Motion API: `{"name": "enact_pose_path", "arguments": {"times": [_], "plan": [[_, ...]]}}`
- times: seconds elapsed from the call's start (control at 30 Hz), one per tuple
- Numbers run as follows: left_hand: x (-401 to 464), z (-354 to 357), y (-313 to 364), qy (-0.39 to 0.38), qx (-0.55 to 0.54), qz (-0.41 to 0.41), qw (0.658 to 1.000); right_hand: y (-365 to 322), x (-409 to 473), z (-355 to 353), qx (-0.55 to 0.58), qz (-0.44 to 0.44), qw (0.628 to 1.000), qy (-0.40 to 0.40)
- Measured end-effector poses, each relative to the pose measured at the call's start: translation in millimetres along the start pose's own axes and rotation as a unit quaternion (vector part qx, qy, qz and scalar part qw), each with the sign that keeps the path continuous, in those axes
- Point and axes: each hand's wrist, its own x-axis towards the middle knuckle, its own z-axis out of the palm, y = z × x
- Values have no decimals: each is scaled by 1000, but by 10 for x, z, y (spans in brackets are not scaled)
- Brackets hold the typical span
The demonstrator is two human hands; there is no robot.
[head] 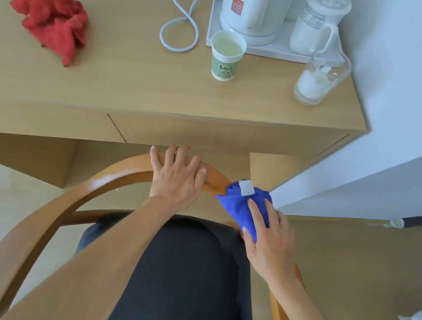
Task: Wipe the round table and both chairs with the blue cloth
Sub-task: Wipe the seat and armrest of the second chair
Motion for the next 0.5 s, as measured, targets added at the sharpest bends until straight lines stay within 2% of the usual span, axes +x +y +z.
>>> {"name": "enact_pose_path", "arguments": {"times": [0.13, 0.23, 0.37, 0.43, 0.5], "plan": [[-39, -24, -155, -10, -34, 25, 999, 199, -231, 25, 33, 45, 997, 45], [-230, 25, -655, -1, -63, -33, 997, 59, -81, 21, 42, 65, 996, 38], [-920, 243, -1416, -31, -89, -109, 990, -386, 354, 42, 75, 12, 995, 66], [-1295, 332, -1715, -52, -67, -147, 985, -688, 627, 46, 99, -2, 990, 104], [-1633, 381, -1998, -71, -33, -206, 975, -1004, 870, 29, 78, -54, 986, 134]]}}
